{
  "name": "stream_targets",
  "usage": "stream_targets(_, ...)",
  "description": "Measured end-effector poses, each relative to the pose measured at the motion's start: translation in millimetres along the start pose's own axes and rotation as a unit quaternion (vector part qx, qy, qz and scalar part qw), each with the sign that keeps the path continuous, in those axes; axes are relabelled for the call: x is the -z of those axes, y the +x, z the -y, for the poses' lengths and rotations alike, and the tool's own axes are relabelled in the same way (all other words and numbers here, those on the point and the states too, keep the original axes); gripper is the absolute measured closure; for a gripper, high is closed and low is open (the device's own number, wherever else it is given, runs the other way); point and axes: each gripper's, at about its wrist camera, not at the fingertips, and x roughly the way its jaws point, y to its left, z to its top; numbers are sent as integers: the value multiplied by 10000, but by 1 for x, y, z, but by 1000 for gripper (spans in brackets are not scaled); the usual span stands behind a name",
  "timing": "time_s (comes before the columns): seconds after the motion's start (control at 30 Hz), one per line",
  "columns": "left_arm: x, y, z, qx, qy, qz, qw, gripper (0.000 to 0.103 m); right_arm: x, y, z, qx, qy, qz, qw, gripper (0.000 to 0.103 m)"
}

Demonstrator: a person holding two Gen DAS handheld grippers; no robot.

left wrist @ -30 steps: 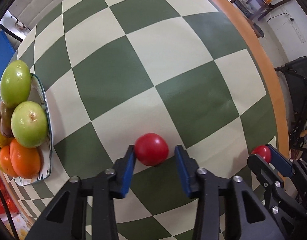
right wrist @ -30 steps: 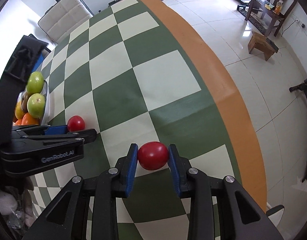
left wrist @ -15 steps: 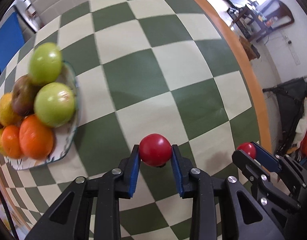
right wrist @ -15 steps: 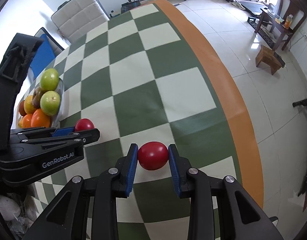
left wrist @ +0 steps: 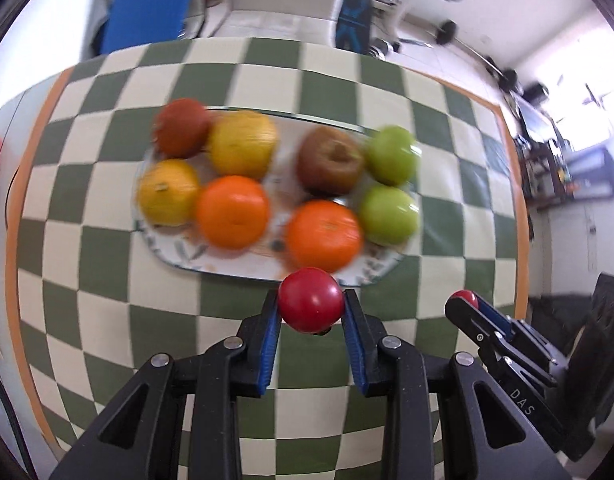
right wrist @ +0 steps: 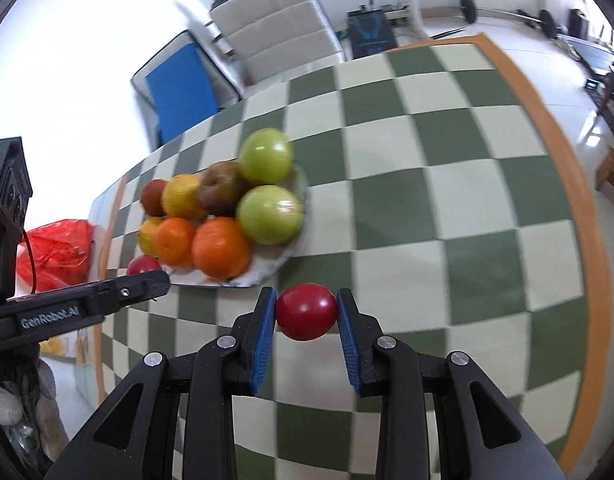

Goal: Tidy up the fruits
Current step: 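Lower both tomatoes onto the plate rim and open both tools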

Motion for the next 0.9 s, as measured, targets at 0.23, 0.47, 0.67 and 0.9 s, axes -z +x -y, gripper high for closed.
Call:
stream_targets(0.23,-20,10,-74,323,-1048,-180,9938,75,-20,54,-39,-170,-230,-258,9993,70)
stream_targets(0.47,-31,39,-101,431,-1374,-482,9884,74,-30,84,-52,24,-427,-501,9978,70)
stream_targets(0.67,-36,47,-104,225,-1265,-518,9904,74,-32,95,-52,159,-483,-629,9967,69)
stream_targets(0.9,-38,43,-104,-142,-1112,-458,9926,58,-33,90,-56,316,-416,-591,9969,24)
